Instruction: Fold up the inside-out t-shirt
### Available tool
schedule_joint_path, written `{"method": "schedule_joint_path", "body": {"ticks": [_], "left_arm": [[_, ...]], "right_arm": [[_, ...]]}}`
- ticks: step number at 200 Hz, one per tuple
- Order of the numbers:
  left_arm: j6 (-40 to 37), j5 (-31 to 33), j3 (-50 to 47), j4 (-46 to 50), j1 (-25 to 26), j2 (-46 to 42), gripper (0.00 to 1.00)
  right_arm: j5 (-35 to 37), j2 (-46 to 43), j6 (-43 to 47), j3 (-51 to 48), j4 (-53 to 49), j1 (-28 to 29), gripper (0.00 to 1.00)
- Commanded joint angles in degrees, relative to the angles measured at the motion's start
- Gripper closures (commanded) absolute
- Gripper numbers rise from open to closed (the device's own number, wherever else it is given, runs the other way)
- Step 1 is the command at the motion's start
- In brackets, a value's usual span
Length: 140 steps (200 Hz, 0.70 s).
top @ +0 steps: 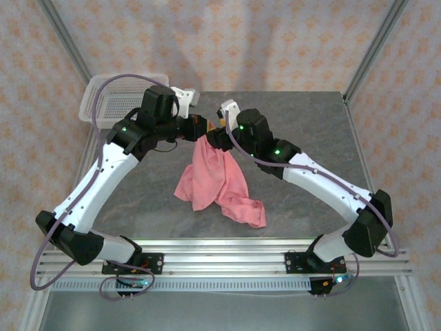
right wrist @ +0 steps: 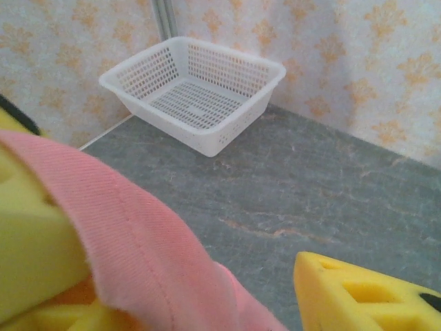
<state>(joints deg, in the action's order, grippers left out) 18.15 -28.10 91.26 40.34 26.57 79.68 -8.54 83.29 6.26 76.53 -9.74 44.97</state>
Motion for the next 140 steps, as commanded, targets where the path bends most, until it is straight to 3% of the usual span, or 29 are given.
{"method": "schedule_joint_path", "body": {"ticks": [1,17,41,69,103,118,140], "left_arm": [[-0.1,-1.2,1.2,1.5,0.2,-0.1,1.0],[-0.4,-1.1,1.2,1.8,0.2,-0.1,1.0],[-0.7,-0.4,0.6,2.2,0.2,-0.7,1.0],[-0.8,-0.1,-0.8,1.8,0.2,-1.5,1.0],[-0.5,-0.1,-1.3,2.0,0.2,-1.5,1.0],[-0.2,0.0,-2.0,1.5,0.2,-1.8,1.0],[0.4,0.0,-2.8,0.6,0.2,-1.8,1.0]], "right_arm": [[1.2,1.3,-6.4,2.3,-5.1,0.0,0.45],[2.9,0.5,-10.7,0.9,-6.8,-1.2,0.47],[-1.0,-1.3,-16.7,-3.1,-9.9,-5.8,0.55],[-11.0,-2.2,-19.6,-6.6,-14.8,-10.4,0.62],[-27.6,-3.3,-17.6,-7.3,-16.1,-11.4,0.7],[-32.7,-4.7,-18.2,-8.0,-14.0,-11.4,0.68],[-31.4,-7.3,-15.0,-7.6,-10.5,-10.6,0.48]]}}
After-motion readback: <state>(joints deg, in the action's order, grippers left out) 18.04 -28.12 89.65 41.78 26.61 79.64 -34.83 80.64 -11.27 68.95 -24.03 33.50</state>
